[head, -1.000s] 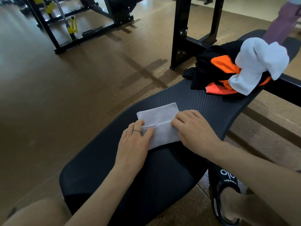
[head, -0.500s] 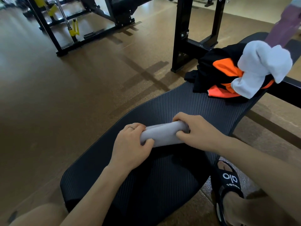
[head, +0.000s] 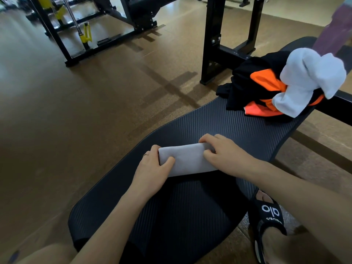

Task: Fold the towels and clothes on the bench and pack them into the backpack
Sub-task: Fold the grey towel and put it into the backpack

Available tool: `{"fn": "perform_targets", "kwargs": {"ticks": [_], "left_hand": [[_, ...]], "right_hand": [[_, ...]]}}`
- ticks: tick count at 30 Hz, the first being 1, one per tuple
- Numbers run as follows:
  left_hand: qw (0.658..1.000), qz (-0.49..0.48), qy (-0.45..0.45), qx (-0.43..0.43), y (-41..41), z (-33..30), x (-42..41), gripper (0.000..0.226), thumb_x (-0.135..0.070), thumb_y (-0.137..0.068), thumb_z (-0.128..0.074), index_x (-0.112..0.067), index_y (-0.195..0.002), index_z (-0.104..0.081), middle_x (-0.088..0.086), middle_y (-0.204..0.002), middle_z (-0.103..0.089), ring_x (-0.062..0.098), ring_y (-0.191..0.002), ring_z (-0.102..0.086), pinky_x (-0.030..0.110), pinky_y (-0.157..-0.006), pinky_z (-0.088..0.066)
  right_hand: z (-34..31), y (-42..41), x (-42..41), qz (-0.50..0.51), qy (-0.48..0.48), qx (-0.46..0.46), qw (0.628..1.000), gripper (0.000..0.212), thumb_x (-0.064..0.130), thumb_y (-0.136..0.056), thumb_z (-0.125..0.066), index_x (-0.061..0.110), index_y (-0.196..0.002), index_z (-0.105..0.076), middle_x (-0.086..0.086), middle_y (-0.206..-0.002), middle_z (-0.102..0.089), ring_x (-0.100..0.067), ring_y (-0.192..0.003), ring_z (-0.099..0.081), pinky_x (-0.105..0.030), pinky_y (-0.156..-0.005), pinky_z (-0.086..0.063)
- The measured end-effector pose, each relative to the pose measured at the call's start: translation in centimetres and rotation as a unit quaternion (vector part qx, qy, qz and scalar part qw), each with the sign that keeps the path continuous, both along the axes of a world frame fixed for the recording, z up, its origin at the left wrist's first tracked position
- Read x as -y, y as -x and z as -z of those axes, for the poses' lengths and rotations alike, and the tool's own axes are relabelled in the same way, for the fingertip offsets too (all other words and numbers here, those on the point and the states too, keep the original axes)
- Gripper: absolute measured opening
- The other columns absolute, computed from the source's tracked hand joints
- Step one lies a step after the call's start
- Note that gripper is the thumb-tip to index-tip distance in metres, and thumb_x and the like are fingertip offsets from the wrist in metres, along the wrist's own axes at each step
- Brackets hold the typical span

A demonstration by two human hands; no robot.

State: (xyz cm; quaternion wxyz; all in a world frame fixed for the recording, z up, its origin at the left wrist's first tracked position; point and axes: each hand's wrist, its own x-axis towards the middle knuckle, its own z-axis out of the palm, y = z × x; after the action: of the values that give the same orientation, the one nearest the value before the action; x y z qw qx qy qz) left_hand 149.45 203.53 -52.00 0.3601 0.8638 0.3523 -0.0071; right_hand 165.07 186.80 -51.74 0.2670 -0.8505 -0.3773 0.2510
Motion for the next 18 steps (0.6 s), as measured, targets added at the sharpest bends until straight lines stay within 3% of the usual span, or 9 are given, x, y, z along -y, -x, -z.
{"fn": "perform_targets", "kwargs": {"ticks": [3, 8, 11, 14, 18], "left_hand": [[0.999, 0.023, -0.019, -0.033, 0.1, -0.4, 0.3, 0.024, -0.046, -0.097, -0.045, -0.030, -0.115, -0.043, -0.001, -0.103, -0.056, 0.009, -0.087, -0.054, 0.027, -0.064, -0.040], [0.993, 0.020, 0.095, -0.063, 0.9, -1.4, 0.5, 0.036, -0.059, -0.095, -0.047, -0.032, -0.119, -0.042, -0.002, -0.107, -0.063, 0.019, -0.092, -0.068, 0.048, -0.085, -0.059], [0.977, -0.046, 0.209, -0.024, 1.4, -1.7, 0.9, 0.046, -0.058, -0.088, -0.065, -0.026, -0.116, -0.049, -0.001, -0.115, -0.062, 0.018, -0.101, -0.068, 0.046, -0.088, -0.060], [0.931, -0.116, 0.345, 0.037, 1.8, -1.7, 2.7, 0.051, -0.042, -0.084, -0.078, -0.018, -0.121, -0.050, 0.004, -0.122, -0.063, 0.019, -0.106, -0.069, 0.040, -0.085, -0.062], [0.921, -0.161, 0.325, 0.146, 2.6, -1.5, 4.9, 0.050, -0.025, -0.080, -0.084, -0.018, -0.118, -0.052, 0.010, -0.119, -0.063, 0.024, -0.102, -0.070, 0.041, -0.084, -0.062]], "right_hand": [[-0.1, 0.0, 0.1, -0.006, 0.018, -0.017, 1.000, 0.019, 0.025, -0.092, -0.044, 0.033, -0.108, -0.052, 0.003, -0.099, -0.055, -0.017, -0.089, -0.057, -0.038, -0.076, -0.053], [-0.3, 0.8, 1.4, 0.005, 0.026, -0.068, 0.997, 0.015, 0.023, -0.091, -0.049, 0.029, -0.102, -0.057, 0.005, -0.089, -0.061, -0.010, -0.079, -0.057, -0.026, -0.060, -0.041], [-0.2, 1.8, 2.4, 0.019, 0.017, -0.076, 0.997, 0.014, 0.022, -0.090, -0.049, 0.029, -0.100, -0.057, 0.006, -0.089, -0.062, -0.009, -0.081, -0.058, -0.027, -0.061, -0.042], [-0.4, 2.8, 3.5, 0.041, 0.007, -0.089, 0.995, 0.016, 0.021, -0.088, -0.050, 0.029, -0.099, -0.057, 0.006, -0.090, -0.062, -0.011, -0.082, -0.058, -0.027, -0.061, -0.041], [-1.1, 4.7, 4.9, 0.068, -0.015, -0.099, 0.993, 0.016, 0.019, -0.088, -0.053, 0.022, -0.104, -0.057, 0.006, -0.090, -0.058, -0.012, -0.082, -0.055, -0.027, -0.061, -0.039]]}}
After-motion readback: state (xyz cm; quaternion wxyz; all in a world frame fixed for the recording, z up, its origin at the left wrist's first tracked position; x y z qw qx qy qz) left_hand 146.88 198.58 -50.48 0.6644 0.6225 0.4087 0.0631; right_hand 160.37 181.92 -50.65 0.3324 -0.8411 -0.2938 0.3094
